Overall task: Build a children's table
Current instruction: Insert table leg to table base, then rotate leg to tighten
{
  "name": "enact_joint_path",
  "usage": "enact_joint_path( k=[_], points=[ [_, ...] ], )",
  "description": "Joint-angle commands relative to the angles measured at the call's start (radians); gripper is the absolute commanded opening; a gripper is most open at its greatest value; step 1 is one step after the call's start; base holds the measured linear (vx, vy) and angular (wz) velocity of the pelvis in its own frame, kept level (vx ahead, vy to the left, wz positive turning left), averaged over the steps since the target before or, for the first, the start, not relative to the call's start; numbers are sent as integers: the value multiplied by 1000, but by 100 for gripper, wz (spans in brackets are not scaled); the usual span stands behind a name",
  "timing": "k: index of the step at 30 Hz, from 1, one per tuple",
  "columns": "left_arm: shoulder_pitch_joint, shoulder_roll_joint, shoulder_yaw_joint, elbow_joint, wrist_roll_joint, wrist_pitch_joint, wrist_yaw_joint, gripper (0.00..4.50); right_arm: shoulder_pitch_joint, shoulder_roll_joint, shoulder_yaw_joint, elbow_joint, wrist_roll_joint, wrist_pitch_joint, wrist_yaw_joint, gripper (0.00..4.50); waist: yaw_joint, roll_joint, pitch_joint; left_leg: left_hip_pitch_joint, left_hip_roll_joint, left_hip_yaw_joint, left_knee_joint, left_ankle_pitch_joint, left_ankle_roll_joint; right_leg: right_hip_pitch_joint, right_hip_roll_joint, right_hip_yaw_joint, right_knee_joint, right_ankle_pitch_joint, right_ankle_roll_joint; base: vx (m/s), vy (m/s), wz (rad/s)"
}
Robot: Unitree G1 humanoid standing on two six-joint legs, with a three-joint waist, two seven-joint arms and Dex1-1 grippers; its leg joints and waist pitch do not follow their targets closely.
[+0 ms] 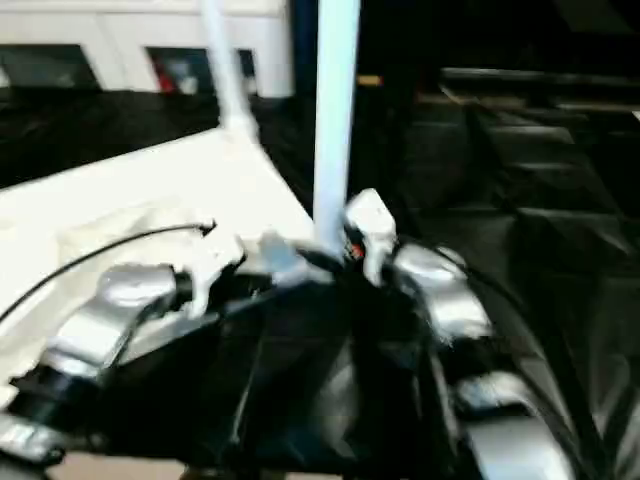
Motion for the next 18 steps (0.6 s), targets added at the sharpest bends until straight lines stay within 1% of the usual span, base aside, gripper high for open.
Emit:
enact_joint_path(
  k=[1,2,3,4,7,8,10,13,14,15,16,17,18],
  points=[
    [-31,-2,-4,-41,-54,-92,-73,0,44,-6,78,-31,-7,41,93,379,3,14,-89,26,83,-32,-67,-121,113,52,-66,43,-48,13,-337,0,0,0],
    [-30,8,-4,-38,-64,-98,-96,0,57,-22,86,-56,-2,50,122,379,6,15,-89,28,85,-32,-68,-130,107,50,-66,44,-49,4,-336,0,0,0],
    [-30,12,-3,-34,-68,-99,-109,0,66,-31,90,-72,1,57,139,379,13,17,-89,32,86,-31,-68,-148,93,47,-66,44,-49,-8,-335,0,0,0],
    [-30,20,-2,-32,-72,-112,-127,0,76,-44,99,-87,0,59,157,379,14,17,-88,30,85,-31,-69,-156,83,48,-65,43,-48,-7,-335,0,0,0],
    [-26,43,-4,-28,-91,-135,-186,0,102,-79,117,-129,1,73,198,379,16,15,-87,28,85,-33,-73,-173,68,50,-67,43,-50,-36,-325,0,0,0],
    [-26,47,-4,-27,-93,-138,-194,0,105,-82,117,-136,4,77,206,379,16,16,-87,29,86,-32,-74,-183,61,49,-68,43,-51,-47,-322,0,0,0],
    [-25,56,-6,-22,-95,-147,-209,0,111,-84,115,-155,15,87,217,355,15,15,-88,27,85,-33,-74,-182,59,51,-70,43,-51,-46,-322,0,0,0],
    [-25,62,-7,-15,-96,-157,-226,0,116,-86,113,-173,23,103,226,355,18,15,-88,28,86,-32,-73,-182,56,49,-71,44,-54,-58,-320,0,0,0],
    [-25,66,-10,-13,-96,-160,-237,0,119,-89,115,-184,28,114,236,333,19,15,-88,27,85,-33,-73,-177,56,51,-71,43,-52,-56,-318,0,0,0],
    [-23,69,-12,-11,-95,-162,-243,0,122,-91,119,-191,31,120,243,321,19,15,-88,26,86,-34,-73,-175,56,51,-71,42,-51,-54,-318,0,0,0],
    [-22,72,-13,-6,-93,-168,-250,0,125,-92,122,-199,32,128,249,315,20,14,-88,26,86,-34,-73,-171,56,52,-72,42,-51,-55,-317,0,0,0],
    [-22,72,-13,-5,-93,-168,-251,0,125,-92,122,-200,33,129,249,315,21,15,-89,26,86,-34,-72,-168,56,51,-73,41,-51,-55,-318,0,0,0],
    [-23,73,-12,2,-93,-173,-256,0,130,-93,125,-209,36,138,252,291,21,16,-89,26,86,-34,-72,-168,55,51,-72,41,-51,-54,-318,0,0,0]
  ],
)
